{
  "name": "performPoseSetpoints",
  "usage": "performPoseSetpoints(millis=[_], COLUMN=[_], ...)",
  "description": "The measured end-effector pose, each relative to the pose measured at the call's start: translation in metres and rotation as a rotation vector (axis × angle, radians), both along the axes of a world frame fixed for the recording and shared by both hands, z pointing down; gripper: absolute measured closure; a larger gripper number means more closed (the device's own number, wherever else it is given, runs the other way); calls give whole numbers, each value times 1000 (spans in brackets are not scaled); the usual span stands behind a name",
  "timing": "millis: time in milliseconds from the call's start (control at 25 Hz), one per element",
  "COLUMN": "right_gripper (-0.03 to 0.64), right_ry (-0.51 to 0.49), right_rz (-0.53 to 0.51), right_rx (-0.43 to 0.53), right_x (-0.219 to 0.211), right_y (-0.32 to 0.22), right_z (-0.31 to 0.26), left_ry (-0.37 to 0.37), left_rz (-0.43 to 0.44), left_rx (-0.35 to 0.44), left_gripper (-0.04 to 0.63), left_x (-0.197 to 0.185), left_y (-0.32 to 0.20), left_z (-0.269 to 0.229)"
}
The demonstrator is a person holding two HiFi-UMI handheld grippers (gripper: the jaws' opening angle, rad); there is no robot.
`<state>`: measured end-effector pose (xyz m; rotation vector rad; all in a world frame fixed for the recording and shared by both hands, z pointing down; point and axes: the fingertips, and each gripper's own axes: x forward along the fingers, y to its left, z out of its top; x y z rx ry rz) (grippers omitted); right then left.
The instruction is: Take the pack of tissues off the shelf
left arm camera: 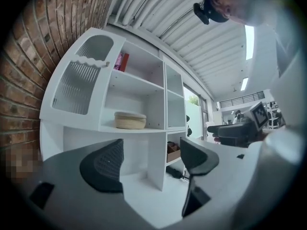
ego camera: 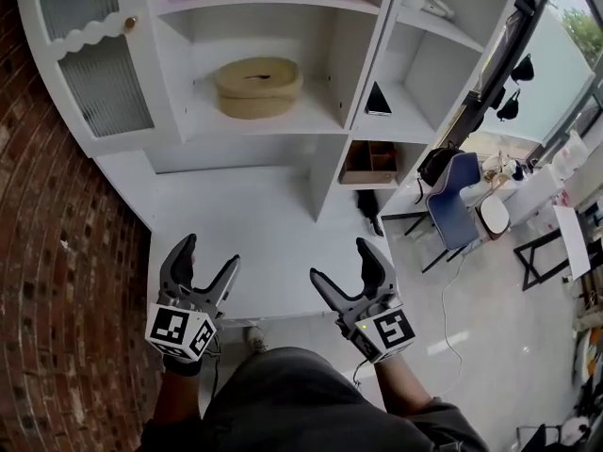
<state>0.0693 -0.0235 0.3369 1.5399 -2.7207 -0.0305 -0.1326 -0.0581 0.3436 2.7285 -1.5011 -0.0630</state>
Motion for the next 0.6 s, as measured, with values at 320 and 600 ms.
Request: performPoseSetpoints(millis=[320,600], right_gripper=[200,200], right_ry=[-3,9], right_rz=[54,60], right_rx=[-5,-18], right_x=[-24,-33], right_y=[-65,-106], right_z=[-9,-10], left_ry=[-2,-16], left_rz=[75,109], left_rx=[-11,1], left_gripper=[225,227], left_x=[-14,-12], left_y=[-74,-119], left_z=[-10,-17])
